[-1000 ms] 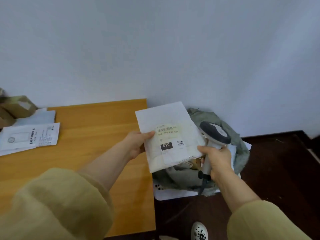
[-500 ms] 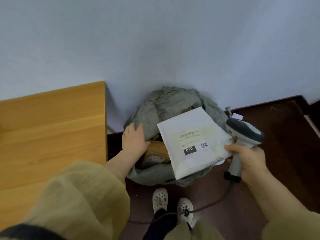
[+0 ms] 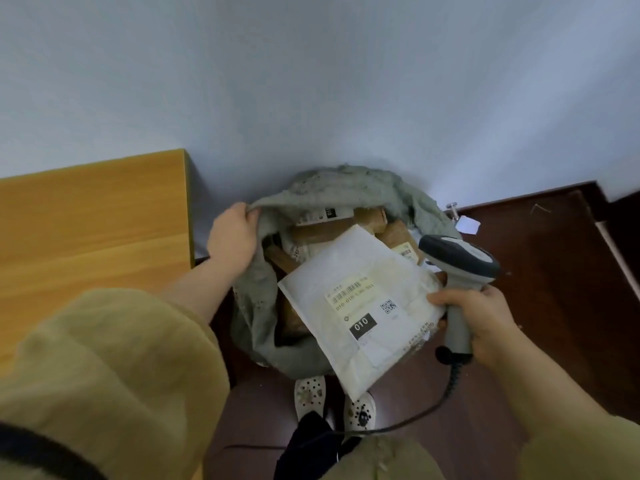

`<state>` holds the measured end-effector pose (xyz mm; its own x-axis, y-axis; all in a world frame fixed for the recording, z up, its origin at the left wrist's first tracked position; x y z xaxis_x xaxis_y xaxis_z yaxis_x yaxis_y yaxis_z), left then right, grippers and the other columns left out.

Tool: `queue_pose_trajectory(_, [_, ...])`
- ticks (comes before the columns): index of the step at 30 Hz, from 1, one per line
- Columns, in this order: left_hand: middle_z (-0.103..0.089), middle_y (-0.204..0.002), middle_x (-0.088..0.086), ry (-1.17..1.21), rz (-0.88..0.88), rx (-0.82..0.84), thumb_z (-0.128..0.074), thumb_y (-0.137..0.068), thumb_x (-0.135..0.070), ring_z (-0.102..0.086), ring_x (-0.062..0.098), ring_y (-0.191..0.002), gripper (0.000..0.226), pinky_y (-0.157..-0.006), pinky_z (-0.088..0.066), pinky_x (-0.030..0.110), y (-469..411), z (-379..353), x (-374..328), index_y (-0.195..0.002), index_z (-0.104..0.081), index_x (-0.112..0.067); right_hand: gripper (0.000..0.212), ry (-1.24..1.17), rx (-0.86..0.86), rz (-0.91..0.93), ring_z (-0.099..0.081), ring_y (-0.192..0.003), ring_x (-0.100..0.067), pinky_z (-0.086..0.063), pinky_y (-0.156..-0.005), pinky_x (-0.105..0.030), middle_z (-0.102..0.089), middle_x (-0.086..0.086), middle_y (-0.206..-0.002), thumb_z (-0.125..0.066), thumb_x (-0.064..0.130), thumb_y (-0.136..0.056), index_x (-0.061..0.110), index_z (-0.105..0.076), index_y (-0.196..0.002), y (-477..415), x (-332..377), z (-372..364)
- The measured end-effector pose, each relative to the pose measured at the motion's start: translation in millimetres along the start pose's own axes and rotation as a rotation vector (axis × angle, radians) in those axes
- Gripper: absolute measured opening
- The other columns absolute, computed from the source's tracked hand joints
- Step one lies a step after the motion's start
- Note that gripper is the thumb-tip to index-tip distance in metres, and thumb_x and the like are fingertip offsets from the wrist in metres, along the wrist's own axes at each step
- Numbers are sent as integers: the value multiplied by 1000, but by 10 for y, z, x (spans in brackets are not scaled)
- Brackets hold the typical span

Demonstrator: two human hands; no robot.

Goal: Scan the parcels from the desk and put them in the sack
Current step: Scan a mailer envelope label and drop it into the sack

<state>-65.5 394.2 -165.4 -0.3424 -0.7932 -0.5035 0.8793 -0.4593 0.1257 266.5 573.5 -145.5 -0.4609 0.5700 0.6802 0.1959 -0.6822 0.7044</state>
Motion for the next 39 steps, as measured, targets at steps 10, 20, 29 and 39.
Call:
queue_pose_trajectory(10, [-50, -72, 6, 170, -98, -29, -41, -101, -27, -49, 24, -72, 29, -61, -31, 31, -231, 577, -4, -80, -50, -10, 33, 78, 149, 193, -57, -79, -23, -52, -58, -32, -58, -6, -91, -65, -6, -81, 11, -53, -107, -223, 856, -1225])
queue_pose_trajectory(20, [-45, -68, -2, 189, 18, 60, -38, -102, -30, -48, 25, -74, 32, -57, -20, 28, -281, 382, 220, -75, -47, -14, 28, 24, -115, 227, -58, -87, -23, -50, -85, -37, -59, -1, -84, -69, -2, -75, 12, -58, -96, -342, 417, -1617])
queue_pose_trajectory(29, [-28, -140, 21, -122, -59, 5, -56, -81, 6, -36, 38, -122, 51, -99, -33, 39, -74, 243, 369, -127, -40, -7, 45, 150, -58, 166, -56, -103, -26, -49, -94, -49, -58, -4, -113, -77, 22, -61, 24, -52, -99, -383, 61, -1686])
queue_pose_trajectory(39, [10, -155, 20, -354, -148, 170, -55, -90, -11, 4, 39, -144, 77, -117, 1, 48, 742, 331, 107, -151, -11, -25, 6, -16, 42, 231, -64, -50, -17, -50, -46, -26, -67, -13, -70, -67, 4, -85, 4, -61, -83, 686, -456, -1206])
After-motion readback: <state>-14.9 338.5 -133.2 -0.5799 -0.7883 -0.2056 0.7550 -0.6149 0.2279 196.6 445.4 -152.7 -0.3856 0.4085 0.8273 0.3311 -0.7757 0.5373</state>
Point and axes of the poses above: each hand's wrist, its own y-axis away from the middle knuckle, its own z-axis out of the back of the hand, x = y × z, the point moved 7 cm from there along -y, towards the middle knuckle
